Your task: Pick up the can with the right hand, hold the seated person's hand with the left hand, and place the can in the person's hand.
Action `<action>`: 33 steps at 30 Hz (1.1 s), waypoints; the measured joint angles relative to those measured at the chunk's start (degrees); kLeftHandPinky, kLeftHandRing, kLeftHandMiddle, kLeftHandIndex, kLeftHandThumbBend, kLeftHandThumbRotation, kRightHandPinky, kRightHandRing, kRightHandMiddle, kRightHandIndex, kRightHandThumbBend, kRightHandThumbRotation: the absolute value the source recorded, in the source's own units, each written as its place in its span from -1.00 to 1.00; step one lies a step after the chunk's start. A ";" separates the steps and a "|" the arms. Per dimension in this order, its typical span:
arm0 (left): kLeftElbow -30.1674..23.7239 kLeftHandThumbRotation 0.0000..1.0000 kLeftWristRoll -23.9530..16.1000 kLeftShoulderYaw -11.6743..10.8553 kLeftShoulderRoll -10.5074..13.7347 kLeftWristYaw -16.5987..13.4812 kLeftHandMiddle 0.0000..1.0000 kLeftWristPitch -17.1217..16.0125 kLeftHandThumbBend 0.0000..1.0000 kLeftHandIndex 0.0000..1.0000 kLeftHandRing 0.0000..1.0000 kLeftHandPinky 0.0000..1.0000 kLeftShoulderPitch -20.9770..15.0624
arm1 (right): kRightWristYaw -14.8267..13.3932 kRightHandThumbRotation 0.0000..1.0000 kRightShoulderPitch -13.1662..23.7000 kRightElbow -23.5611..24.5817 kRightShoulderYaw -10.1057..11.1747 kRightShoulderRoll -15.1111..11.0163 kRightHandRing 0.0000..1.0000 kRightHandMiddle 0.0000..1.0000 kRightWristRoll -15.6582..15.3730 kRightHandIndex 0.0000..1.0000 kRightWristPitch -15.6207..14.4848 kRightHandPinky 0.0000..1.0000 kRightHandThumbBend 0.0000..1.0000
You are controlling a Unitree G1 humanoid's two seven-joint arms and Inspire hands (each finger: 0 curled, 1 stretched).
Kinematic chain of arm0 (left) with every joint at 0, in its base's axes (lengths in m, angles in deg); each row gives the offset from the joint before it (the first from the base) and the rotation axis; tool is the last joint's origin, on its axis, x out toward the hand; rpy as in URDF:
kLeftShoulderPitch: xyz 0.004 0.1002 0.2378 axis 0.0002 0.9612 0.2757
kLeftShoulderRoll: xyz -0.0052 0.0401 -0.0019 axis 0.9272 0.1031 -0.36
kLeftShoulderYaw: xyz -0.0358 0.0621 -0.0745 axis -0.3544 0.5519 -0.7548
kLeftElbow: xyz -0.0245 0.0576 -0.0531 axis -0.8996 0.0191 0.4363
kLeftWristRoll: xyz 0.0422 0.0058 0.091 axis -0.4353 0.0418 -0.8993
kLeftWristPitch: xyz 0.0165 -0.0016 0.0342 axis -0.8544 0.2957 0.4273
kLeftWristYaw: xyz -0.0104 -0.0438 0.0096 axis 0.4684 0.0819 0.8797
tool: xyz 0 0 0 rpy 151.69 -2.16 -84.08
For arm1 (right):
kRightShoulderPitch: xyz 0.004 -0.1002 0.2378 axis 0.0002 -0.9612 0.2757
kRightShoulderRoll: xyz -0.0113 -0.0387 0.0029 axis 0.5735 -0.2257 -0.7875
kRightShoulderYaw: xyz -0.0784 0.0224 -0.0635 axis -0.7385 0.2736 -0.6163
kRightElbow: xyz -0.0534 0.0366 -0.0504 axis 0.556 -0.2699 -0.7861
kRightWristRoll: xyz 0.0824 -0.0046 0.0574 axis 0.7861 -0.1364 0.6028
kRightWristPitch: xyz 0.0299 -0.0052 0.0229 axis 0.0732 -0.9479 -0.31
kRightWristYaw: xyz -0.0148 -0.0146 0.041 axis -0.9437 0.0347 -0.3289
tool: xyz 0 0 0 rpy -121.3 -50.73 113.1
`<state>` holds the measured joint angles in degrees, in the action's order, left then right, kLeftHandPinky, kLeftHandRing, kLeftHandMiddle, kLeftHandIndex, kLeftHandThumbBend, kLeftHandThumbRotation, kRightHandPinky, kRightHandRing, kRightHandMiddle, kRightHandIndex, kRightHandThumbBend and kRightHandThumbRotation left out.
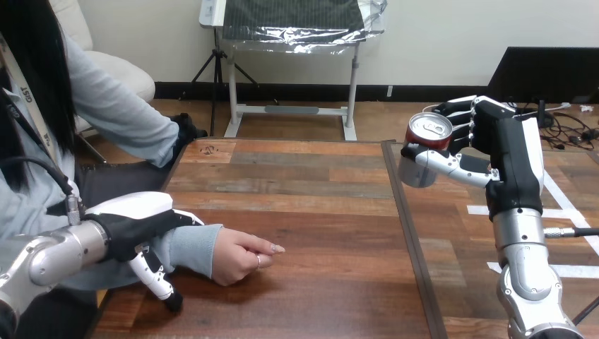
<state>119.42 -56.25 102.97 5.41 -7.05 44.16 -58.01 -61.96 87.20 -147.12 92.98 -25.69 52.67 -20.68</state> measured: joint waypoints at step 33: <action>4.57 -1.00 -0.54 0.90 -1.42 -10.49 -0.10 -1.17 0.82 -0.04 -0.20 -0.27 -0.25 | 2.55 -1.00 -1.53 2.52 -0.01 0.50 -0.26 -0.12 1.83 -0.04 -0.10 -0.37 0.42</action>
<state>123.99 -56.80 103.87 4.00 -17.54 42.99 -58.27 -59.41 85.66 -144.59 92.97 -25.19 54.51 -20.78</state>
